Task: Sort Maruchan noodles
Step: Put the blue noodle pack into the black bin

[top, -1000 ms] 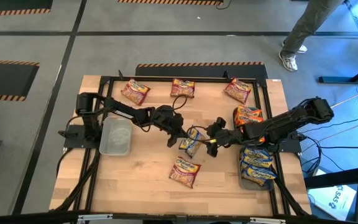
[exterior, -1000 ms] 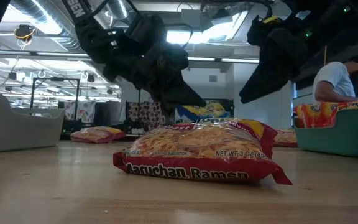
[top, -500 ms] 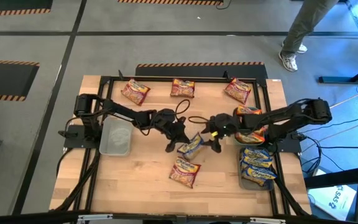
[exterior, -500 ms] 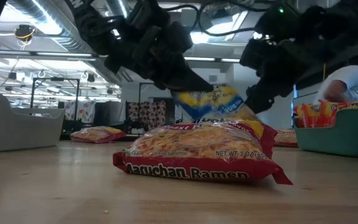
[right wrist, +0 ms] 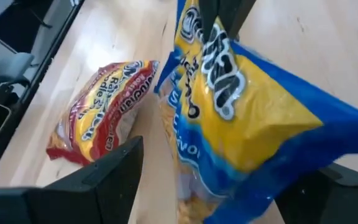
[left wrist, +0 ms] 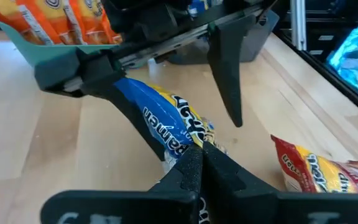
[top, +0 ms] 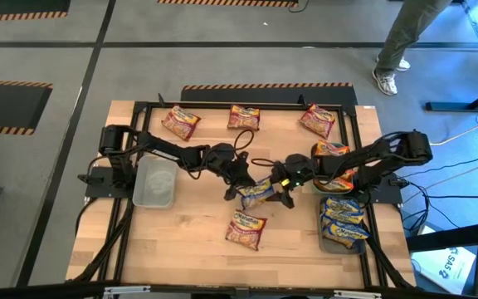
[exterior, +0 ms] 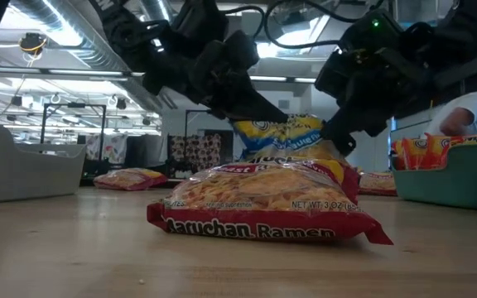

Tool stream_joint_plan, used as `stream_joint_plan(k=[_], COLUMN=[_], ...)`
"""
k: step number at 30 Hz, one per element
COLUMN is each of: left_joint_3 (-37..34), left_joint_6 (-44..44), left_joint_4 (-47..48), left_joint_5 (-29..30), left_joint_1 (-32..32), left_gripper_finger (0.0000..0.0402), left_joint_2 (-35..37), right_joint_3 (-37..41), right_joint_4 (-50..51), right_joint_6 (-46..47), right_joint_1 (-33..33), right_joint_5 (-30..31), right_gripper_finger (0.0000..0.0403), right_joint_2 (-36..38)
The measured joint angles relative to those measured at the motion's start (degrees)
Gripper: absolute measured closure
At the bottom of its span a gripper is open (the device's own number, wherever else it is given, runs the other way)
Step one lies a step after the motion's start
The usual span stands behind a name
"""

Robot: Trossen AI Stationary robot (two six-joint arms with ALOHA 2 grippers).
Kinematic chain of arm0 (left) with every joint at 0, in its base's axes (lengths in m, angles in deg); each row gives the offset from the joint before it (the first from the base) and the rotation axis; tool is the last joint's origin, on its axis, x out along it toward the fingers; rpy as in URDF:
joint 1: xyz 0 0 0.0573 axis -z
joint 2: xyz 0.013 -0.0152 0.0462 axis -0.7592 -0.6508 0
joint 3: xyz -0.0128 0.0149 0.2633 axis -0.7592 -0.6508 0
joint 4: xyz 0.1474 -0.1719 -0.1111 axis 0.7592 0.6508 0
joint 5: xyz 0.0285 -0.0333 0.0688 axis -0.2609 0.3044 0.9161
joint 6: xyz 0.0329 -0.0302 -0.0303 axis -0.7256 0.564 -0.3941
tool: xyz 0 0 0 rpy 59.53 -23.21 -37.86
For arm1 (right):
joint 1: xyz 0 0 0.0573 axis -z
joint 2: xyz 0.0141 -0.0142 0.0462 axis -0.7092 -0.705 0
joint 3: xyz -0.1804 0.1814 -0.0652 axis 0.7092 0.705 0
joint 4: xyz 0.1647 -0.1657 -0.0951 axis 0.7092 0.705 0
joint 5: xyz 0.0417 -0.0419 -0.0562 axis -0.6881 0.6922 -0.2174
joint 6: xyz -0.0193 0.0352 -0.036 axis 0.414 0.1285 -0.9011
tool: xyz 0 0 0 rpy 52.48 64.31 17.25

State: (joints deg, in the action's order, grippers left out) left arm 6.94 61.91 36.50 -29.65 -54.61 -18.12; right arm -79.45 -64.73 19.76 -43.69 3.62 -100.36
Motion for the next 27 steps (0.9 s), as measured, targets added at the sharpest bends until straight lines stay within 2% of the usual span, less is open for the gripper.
stream_joint_plan(k=[4, 7, 10, 15, 21, 27], left_joint_3=[0.0, 0.0, 0.0, 0.0, -0.02, -0.02], left_joint_6=[0.0, 0.0, -0.16, -1.18, -0.82, 3.6], left_joint_4=[-1.09, -1.11, -1.23, -1.39, -1.51, -2.34], left_joint_5=[0.98, 1.63, 1.8, 2.0, 2.29, 3.43], left_joint_1=[-0.02, 0.0, 0.0, 0.0, 0.02, 0.02], left_gripper_finger=[0.0401, 0.0401, 0.0401, 0.0401, 0.0399, 0.0353], left_joint_2=[0.0, 0.0, 0.0, 0.0, 0.0, 0.0], right_joint_3=[-0.01, -0.01, -0.01, -0.01, -0.01, -0.01], right_joint_4=[-1.47, -1.42, -2.08, -2.38, -2.46, -1.99], right_joint_6=[0.94, 0.91, 1.01, 0.95, 1.06, 0.52], right_joint_1=[0.0, 0.0, 0.0, 0.02, 0.02, 0.02], right_joint_5=[-0.04, 0.91, 1.08, 4.71, 5.27, 5.04], right_gripper_finger=[0.0111, 0.013, 0.0162, 0.0224, 0.0285, 0.0309], right_joint_2=[-1.17, -1.17, -1.17, -1.17, -1.17, -1.17])
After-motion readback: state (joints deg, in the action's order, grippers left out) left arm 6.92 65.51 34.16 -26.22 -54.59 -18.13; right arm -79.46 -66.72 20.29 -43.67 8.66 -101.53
